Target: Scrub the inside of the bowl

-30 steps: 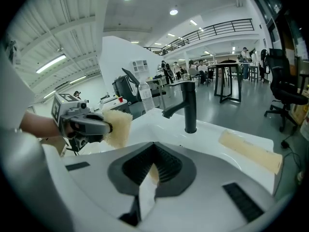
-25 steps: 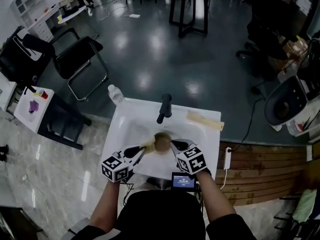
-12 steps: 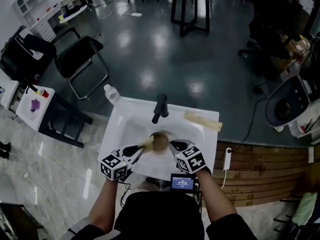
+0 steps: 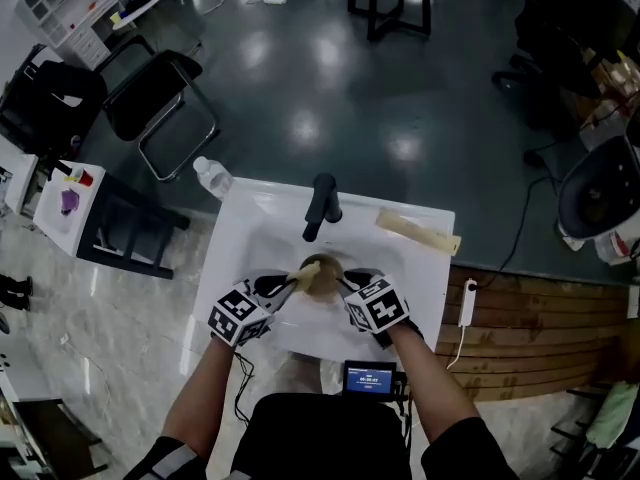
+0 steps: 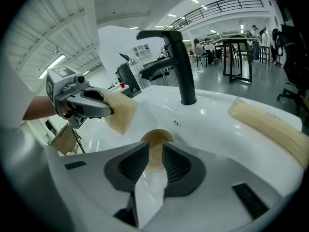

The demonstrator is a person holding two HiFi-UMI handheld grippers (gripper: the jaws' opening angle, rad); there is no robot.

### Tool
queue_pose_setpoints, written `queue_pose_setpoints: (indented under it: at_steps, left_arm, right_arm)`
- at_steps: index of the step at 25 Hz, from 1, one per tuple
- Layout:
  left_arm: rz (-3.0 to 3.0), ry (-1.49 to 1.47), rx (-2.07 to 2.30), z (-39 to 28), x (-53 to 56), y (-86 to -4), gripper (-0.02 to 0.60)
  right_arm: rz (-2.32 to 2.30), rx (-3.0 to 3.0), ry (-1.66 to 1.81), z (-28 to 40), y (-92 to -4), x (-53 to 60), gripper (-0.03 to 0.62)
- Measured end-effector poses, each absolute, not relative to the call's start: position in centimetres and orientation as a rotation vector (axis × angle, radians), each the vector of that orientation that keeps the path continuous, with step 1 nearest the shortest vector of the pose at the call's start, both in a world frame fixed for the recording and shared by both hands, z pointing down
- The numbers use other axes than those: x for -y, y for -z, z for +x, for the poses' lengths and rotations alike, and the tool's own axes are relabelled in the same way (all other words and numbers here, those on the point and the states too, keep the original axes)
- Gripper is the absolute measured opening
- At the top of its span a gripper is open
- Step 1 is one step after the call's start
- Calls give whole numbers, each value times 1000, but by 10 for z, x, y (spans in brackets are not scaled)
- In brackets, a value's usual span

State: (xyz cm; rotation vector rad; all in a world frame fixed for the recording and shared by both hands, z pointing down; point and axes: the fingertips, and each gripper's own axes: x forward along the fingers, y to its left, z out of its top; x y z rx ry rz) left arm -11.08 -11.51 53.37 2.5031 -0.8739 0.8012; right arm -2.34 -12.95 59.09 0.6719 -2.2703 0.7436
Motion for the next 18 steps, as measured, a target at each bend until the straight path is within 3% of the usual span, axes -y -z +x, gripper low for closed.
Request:
queue_pose_setpoints:
  at_steps: [5, 18]
  left_arm:
    - [2460, -960, 779, -100, 127, -575, 20]
    - [2346, -1180, 560, -87, 139, -647, 20]
  right_arm:
    - [711, 2173, -828, -26, -632, 144, 100]
    - [698, 2040, -979, -38, -693, 157, 98]
